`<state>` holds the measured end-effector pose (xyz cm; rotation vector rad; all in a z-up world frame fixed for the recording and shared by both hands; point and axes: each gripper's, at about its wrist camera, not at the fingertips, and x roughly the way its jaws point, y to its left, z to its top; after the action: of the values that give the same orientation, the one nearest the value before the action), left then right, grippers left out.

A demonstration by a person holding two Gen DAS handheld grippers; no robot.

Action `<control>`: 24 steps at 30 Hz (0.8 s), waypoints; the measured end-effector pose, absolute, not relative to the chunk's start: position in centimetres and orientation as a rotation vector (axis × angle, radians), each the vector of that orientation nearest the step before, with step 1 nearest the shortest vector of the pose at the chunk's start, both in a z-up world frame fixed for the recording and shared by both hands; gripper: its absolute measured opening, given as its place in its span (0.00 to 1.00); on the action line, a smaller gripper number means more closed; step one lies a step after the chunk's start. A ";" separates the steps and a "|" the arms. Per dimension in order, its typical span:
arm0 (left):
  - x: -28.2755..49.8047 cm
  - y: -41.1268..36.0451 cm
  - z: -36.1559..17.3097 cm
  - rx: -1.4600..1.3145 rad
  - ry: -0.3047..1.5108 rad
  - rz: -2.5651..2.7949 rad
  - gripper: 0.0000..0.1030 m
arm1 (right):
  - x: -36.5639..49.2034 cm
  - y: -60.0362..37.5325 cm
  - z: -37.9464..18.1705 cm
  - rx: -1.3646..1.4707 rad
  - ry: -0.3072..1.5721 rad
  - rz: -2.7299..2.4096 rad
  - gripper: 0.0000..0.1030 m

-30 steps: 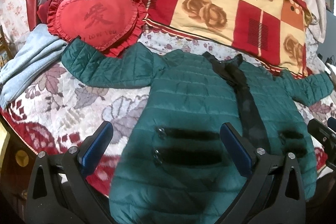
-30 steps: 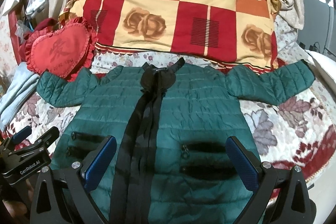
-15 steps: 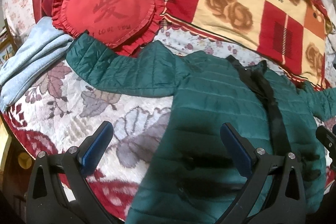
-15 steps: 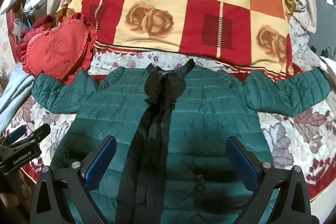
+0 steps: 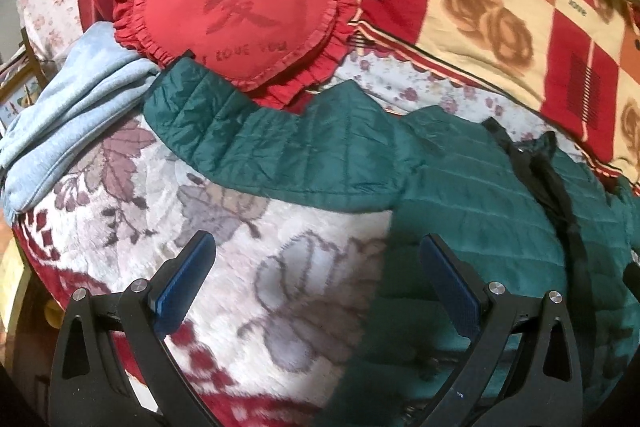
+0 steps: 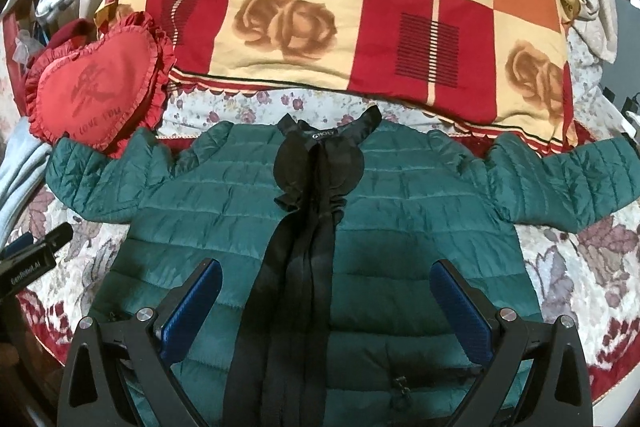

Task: Fold large clothes
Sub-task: 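Move the left tool to the cuff of the sleeve nearest it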

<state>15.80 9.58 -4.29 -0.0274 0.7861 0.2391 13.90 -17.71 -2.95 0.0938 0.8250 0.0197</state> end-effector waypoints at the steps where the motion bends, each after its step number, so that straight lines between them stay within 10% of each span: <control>1: 16.0 9.9 -4.3 -0.029 0.788 0.246 1.00 | 14.1 -17.6 -3.0 0.091 0.827 0.023 1.00; 24: 26.9 27.0 -7.1 -0.219 0.819 0.542 0.99 | 14.8 -17.4 -3.0 0.075 0.854 0.086 1.00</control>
<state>26.93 27.03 -7.10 -0.2191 0.8194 0.5419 14.82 -17.36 -3.04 0.0747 0.8539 0.0855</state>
